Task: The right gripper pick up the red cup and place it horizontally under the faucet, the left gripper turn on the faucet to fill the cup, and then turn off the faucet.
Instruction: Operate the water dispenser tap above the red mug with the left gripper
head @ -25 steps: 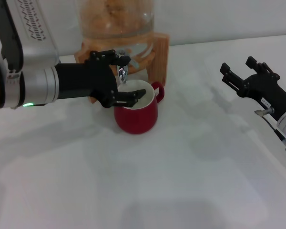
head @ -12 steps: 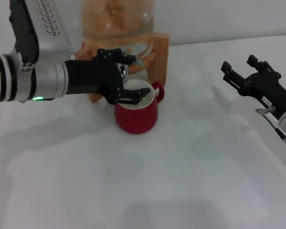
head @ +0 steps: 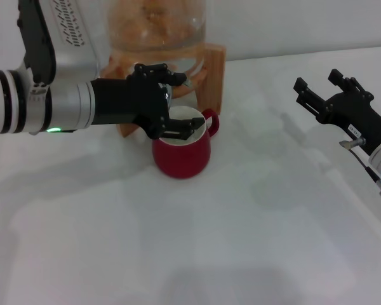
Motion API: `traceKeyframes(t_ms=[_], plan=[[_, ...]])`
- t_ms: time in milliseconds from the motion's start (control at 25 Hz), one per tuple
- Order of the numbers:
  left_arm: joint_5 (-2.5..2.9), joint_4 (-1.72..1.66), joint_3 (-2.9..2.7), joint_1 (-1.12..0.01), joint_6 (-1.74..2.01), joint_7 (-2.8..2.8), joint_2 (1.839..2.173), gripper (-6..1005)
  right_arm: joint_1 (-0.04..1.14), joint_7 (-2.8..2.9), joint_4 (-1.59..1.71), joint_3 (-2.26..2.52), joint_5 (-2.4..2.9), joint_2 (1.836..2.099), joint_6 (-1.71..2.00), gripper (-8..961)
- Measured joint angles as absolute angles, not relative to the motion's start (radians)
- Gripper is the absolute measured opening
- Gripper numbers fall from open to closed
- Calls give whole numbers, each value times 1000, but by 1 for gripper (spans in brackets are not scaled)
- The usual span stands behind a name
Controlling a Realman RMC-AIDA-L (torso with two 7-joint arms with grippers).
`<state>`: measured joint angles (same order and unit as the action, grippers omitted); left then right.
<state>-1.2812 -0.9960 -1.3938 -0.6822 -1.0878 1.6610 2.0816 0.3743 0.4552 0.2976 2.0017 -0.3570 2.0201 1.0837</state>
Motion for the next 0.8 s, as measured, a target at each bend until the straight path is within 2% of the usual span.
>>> traceKeyframes(t_ms=[800], plan=[[-1285,-979,-1394,-708,-1102,1664,2083,846,370,455,298,2002,-357,2020,1092,835]])
